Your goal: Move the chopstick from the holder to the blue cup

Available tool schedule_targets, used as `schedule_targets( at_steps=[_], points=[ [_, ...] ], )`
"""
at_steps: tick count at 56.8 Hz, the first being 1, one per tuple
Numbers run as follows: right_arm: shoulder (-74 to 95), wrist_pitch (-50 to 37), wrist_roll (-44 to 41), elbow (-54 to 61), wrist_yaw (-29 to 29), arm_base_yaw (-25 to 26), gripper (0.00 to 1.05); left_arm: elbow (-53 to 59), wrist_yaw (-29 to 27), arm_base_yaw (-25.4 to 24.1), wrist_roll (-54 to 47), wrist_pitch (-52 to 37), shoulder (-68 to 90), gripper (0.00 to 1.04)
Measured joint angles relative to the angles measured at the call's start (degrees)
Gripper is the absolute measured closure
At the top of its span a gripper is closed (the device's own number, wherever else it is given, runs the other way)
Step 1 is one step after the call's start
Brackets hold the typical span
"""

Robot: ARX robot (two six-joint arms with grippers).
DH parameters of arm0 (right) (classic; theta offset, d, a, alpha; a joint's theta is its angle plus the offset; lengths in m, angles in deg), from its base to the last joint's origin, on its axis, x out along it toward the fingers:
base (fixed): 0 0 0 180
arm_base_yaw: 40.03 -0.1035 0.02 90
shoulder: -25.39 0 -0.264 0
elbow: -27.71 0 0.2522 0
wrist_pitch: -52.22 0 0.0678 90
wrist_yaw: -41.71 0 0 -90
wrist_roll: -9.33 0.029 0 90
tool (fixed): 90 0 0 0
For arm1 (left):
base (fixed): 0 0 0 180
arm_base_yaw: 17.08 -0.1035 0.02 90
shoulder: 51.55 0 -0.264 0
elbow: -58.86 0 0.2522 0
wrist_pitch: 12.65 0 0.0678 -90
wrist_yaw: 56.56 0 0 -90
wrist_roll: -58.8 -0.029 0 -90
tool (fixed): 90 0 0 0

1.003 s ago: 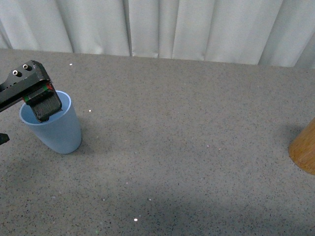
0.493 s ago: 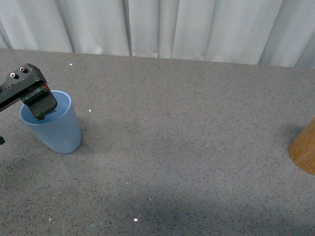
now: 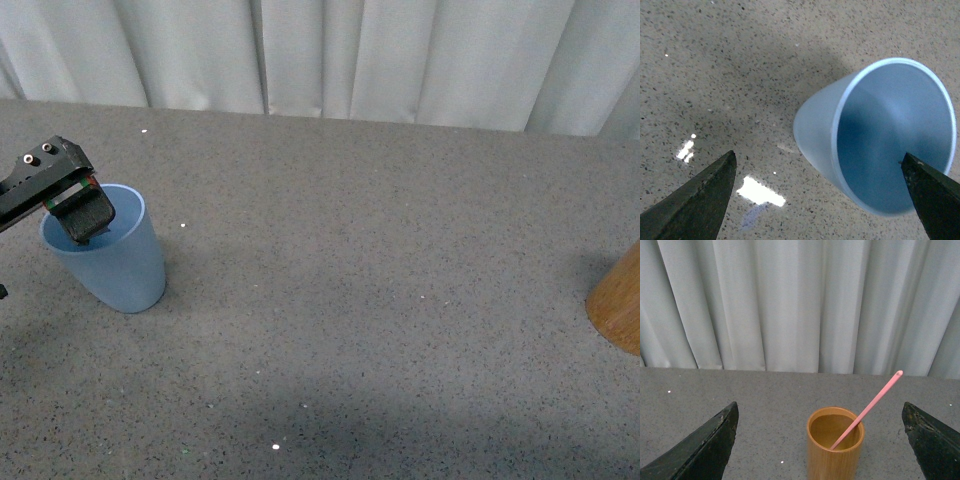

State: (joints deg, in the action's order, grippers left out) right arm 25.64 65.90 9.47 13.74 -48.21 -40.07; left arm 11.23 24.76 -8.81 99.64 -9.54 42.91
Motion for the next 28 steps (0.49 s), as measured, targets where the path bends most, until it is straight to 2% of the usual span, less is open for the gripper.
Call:
schedule_targets(
  at_steps=[28],
  points=[
    [0.0, 0.0, 0.0, 0.0, 0.0, 0.0, 0.10, -2.0, -1.2, -1.0, 0.1, 1.3, 2.6, 0.08]
  ],
)
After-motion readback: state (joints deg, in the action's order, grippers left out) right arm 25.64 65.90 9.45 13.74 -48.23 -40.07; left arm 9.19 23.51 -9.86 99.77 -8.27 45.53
